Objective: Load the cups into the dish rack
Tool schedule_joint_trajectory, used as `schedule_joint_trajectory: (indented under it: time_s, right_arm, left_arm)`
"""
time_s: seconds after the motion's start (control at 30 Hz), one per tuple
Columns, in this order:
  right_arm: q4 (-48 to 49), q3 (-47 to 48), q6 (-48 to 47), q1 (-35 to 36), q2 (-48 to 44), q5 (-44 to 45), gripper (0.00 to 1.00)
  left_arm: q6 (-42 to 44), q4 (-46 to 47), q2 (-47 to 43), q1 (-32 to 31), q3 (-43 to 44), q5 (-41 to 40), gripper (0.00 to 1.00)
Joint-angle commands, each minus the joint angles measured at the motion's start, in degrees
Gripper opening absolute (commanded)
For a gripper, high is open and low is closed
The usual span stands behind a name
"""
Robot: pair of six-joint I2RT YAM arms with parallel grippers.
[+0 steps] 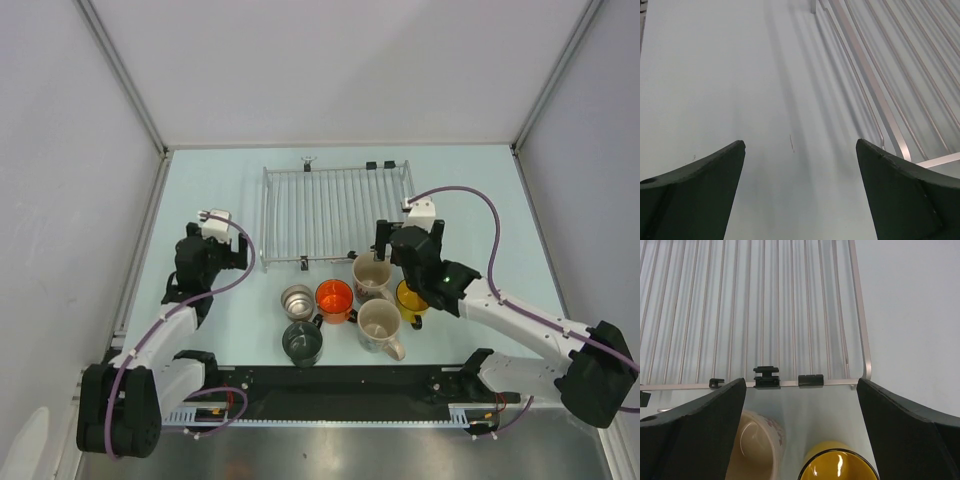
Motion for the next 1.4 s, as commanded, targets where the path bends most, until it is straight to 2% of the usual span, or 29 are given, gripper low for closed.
schedule_joint_trajectory:
  time_s: [0.0,0.23,0.3,0.4,0.67,0.9,1.17,1.37]
  right_arm:
    - [-1.0,2.3,-0.5,1.0,-0.8,2.9,1.00]
    - [0.2,-0.4,-5.0,1.4,-7.4,-3.4,0.99]
    - [-2.1,0.8,-5.2,1.6,-7.7,-3.8,0.90]
    - [-6.8,3.7,-4.1,2.0,-6.4,-3.4,0.85]
    - [-10.7,5.8,-1.5,3.3,0.9,-7.9,0.85]
    - [-17.7,8.3,0.7,6.5,3.6,-8.7,0.77]
    - [-24.0,10.9,1.7,6.6,7.9,-9.0,0.68]
    - [-23.8,11.9,1.4,6.1,13.2,-8.6,0.63]
  left_arm:
    - [0.1,1.8,-3.7,-0.1,0.0,1.1,1.00]
    - [0.4,2.5,-4.4,-0.1,-0.7,1.7,1.00]
    - [0.4,2.6,-4.0,-0.1,-0.5,1.6,1.00]
    - [0.4,2.6,-3.6,-0.1,-0.3,1.3,1.00]
    - [0.5,3.1,-5.2,-0.1,-1.2,2.2,1.00]
    - [0.5,3.2,-5.3,-0.1,-1.4,2.2,1.00]
    - [0.5,3.1,-5.8,-0.1,-1.6,2.2,1.00]
    - [0.4,3.0,-7.2,-0.1,-2.0,2.2,1.00]
